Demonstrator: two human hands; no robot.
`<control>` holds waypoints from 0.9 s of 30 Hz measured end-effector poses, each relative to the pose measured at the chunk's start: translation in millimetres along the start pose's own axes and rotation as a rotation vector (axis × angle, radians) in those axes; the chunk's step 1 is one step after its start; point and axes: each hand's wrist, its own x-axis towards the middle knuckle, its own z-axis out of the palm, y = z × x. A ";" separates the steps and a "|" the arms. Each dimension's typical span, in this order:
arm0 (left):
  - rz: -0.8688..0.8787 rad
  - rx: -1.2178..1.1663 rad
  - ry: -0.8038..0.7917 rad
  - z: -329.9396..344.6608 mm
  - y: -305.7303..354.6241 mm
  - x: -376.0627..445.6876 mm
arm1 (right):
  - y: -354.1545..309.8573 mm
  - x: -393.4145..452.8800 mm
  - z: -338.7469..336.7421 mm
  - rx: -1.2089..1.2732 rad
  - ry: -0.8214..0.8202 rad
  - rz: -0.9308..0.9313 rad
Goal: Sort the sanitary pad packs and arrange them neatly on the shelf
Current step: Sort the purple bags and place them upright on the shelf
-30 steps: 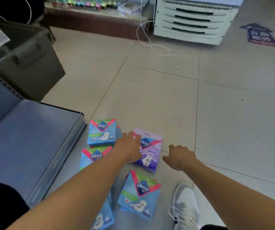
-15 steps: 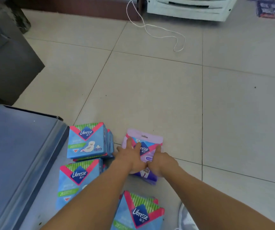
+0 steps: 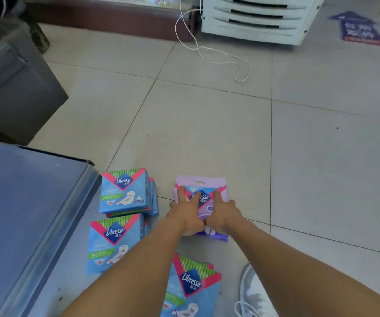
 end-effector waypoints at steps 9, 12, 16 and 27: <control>-0.114 -0.744 0.373 -73.0 -4.2 -64.2 | -16.2 -81.0 -47.3 0.201 0.377 -0.246; 0.039 -0.780 0.486 -97.5 -8.7 -109.1 | -31.5 -115.1 -60.0 0.240 0.422 -0.363; 0.126 -0.759 0.685 -117.4 -21.6 -177.3 | -68.4 -165.1 -69.9 0.147 0.511 -0.530; 0.125 -0.245 1.032 -187.8 -84.2 -380.7 | -221.7 -321.2 -80.7 -0.034 0.575 -0.998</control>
